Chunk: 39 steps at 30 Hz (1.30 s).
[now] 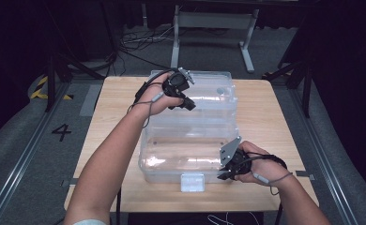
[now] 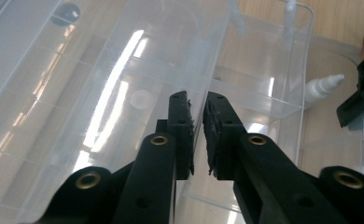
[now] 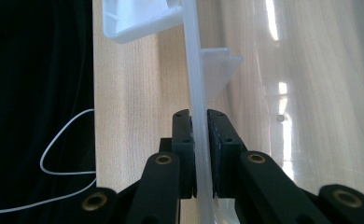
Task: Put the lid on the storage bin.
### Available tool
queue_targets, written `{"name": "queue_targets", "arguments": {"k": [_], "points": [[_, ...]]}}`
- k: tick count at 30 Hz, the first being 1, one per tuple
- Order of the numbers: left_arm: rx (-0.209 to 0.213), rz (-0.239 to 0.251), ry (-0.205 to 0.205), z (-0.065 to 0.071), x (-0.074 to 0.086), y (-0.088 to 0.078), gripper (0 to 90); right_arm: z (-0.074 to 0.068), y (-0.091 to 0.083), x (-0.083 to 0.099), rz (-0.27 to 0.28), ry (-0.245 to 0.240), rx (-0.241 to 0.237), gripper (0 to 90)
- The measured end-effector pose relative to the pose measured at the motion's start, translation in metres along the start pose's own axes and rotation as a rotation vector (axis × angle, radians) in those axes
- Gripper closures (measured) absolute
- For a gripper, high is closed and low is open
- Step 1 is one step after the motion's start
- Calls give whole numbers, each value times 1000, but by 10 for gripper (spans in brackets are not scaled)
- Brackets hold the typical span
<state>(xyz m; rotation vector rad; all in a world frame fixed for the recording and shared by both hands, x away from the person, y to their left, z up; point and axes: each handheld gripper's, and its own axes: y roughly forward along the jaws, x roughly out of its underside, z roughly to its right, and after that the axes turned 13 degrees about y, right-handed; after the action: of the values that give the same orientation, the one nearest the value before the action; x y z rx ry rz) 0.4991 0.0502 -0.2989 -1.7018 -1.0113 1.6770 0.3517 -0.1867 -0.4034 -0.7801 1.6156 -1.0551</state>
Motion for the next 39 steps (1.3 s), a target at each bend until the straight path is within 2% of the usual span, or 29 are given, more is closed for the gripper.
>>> {"name": "queue_targets", "arguments": {"k": [9,13,17,19,27,33,39], "points": [[22,-17,37,-1,-3,-1,846,0,0,0,2,3,-4,830],[19,-26,40,1,-4,-2,848,0,0,0,2,2,-4,830],[-11,-75,81,8,-10,-3,852,0,0,0,2,-1,-3,829],[-10,-77,94,9,-12,-3,854,1,0,0,4,-4,-4,829],[4,-84,88,14,-13,-7,855,0,0,0,-1,4,-5,829],[15,-99,122,22,-17,-10,861,0,0,0,-2,-2,-2,829],[31,-115,133,30,-20,-13,864,0,0,0,-2,-3,-3,829]]}}
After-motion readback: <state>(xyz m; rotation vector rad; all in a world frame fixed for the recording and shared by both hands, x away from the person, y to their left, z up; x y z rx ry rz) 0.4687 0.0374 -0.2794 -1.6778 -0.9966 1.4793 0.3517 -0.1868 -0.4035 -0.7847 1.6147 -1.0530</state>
